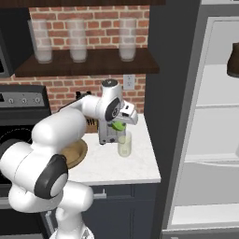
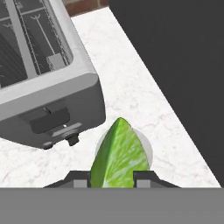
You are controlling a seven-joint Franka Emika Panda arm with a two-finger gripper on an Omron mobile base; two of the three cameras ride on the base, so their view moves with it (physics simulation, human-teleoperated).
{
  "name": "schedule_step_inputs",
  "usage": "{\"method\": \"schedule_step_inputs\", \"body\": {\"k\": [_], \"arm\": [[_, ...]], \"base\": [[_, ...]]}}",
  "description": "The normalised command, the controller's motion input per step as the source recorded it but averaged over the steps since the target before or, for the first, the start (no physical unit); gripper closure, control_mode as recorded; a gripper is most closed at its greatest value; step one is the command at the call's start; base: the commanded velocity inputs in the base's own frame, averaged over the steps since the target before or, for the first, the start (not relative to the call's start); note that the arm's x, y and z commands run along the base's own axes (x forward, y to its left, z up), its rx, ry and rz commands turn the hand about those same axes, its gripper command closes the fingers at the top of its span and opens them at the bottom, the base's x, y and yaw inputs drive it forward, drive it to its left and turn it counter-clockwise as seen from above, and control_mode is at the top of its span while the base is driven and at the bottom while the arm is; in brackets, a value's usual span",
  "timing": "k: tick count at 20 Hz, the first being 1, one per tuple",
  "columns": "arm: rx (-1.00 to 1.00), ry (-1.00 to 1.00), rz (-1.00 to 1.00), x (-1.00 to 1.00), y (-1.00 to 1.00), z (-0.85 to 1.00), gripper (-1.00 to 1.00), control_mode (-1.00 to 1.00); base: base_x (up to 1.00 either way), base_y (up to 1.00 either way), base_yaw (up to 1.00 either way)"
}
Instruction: Grab a lemon wedge from the fridge and one ice cube from the ice bowl, and put them in the glass of lemonade.
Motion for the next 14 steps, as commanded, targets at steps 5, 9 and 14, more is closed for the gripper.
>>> {"method": "schedule_step_inputs", "body": {"k": [5, 9, 14], "arm": [[0.00, -0.05, 0.00, 0.22, 0.00, -0.19, 1.00, -1.00], [0.00, -0.03, 0.00, 0.13, 0.00, -0.15, 1.00, -1.00], [0.00, -0.02, 0.00, 0.00, 0.00, -0.11, 1.00, -1.00]], "base": [[0.00, 0.00, 0.00], [0.00, 0.00, 0.00], [0.00, 0.00, 0.00]]}}
